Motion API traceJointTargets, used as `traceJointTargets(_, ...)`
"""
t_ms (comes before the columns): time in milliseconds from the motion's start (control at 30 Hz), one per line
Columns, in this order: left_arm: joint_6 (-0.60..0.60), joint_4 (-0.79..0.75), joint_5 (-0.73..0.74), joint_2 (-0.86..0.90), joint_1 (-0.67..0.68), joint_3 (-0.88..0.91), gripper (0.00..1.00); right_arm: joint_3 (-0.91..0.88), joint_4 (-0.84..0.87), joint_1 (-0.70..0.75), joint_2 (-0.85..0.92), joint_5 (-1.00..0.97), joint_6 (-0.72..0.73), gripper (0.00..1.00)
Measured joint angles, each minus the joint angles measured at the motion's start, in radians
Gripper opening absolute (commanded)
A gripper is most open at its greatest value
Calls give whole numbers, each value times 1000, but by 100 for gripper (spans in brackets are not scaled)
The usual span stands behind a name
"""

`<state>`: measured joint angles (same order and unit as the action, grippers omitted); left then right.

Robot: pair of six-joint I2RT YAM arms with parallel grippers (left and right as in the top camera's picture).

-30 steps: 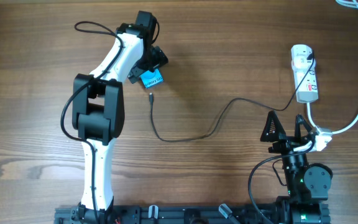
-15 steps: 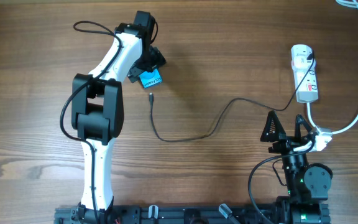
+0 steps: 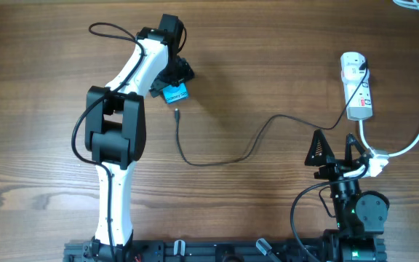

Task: Plug charger to phone and switch on socket
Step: 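Lift the phone with the left gripper and carry it rightward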

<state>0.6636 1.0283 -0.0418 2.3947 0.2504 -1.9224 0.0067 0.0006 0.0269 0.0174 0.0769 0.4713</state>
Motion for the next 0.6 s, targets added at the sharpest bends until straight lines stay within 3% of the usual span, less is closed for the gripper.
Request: traceJointTargets(600, -29, 12, -13, 2, 0, 0, 89, 0, 0, 0, 0, 0, 0, 100)
